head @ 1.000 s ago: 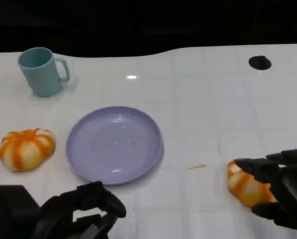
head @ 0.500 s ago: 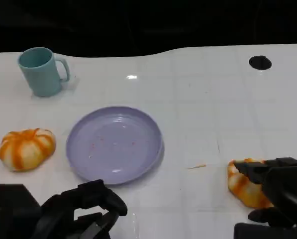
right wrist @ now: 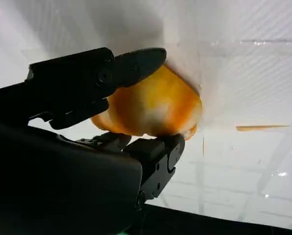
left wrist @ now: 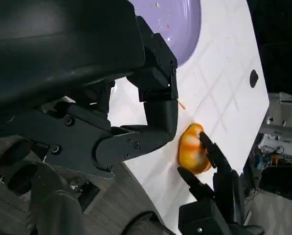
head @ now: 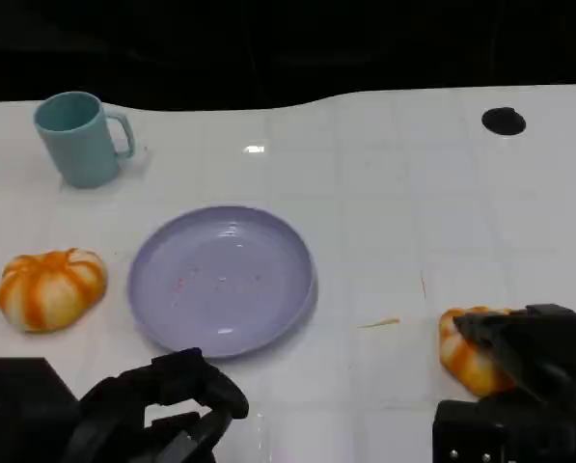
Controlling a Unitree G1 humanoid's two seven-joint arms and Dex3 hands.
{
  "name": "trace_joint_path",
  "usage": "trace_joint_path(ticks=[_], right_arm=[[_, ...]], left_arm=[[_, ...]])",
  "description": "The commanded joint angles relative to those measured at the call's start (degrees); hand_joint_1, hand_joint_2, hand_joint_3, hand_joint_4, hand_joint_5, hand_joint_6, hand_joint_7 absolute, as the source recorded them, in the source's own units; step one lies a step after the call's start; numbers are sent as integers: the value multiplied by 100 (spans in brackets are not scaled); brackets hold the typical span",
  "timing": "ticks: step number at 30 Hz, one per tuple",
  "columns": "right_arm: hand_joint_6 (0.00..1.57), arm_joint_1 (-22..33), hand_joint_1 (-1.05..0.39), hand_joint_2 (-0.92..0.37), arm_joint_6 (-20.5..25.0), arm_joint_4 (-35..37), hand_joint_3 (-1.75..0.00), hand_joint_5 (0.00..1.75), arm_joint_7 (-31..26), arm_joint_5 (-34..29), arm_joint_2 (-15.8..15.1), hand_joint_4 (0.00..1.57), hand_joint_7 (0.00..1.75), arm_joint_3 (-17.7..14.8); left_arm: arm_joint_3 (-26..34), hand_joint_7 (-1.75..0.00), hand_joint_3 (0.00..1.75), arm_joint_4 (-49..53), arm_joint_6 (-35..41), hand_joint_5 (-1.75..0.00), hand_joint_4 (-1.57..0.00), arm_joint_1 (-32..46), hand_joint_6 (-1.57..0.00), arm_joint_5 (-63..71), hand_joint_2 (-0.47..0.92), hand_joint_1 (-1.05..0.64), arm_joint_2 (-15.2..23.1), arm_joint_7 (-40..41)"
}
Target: Grasp the bread from the table and place it into the plate.
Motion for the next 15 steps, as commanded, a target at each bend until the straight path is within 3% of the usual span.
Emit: trace_joint_path(ticks=[1, 3, 5, 8, 10, 12, 13, 14, 15], right_arm=[[39, -210, -58, -92, 113, 449, -6, 17, -186, 148, 12, 23, 1, 114], [39, -295, -58, -92, 146, 615, -7, 16, -280, 224, 53, 23, 1, 156], [48, -397, -54, -92, 71, 907, -8, 20, -650, 361, 151, 33, 5, 157], [84, -410, -36, -92, -488, 1300, -8, 29, -1764, 793, 254, 73, 14, -23], [114, -431, -23, -91, -951, 1568, -7, 97, -2551, 1006, 249, 86, 14, -90], [127, -461, -16, -91, -1435, 1786, -8, 137, -3142, 1250, 234, 88, 17, -146], [124, -480, -14, -87, -1624, 1861, -19, 155, -3361, 1316, 211, 90, 38, -148], [105, -498, -13, -71, -1748, 1918, -49, 167, -3501, 1368, 194, 92, 87, -146], [94, -521, -12, -60, -1854, 1974, -67, 171, -3614, 1399, 175, 92, 115, -137]], left_arm=[[20, -143, 56, -75, 51, -175, -64, -16, -59, 11, 92, -35, 38, 49], [15, -143, 56, -83, 71, -175, -64, -20, -59, 12, 92, -35, 30, 68], [5, -143, 56, -112, 95, -175, -64, -12, -60, 20, 92, -35, 23, 91], [-3, -143, 56, -148, 141, -175, -64, -14, -60, 31, 92, -35, 23, 112], [-11, -143, 56, -173, 188, -175, -64, -27, -60, 46, 92, -35, 21, 137], [-11, -143, 56, -181, 214, -175, -64, -39, -60, 38, 92, -35, 13, 148], [-13, -143, 56, -180, 214, -175, -64, -45, -60, 34, 92, -35, 9, 150], [-16, -143, 56, -184, 224, -175, -64, -51, -60, 34, 92, -35, 8, 156], [-18, -143, 56, -187, 234, -175, -64, -57, -60, 32, 92, -35, 8, 160]])
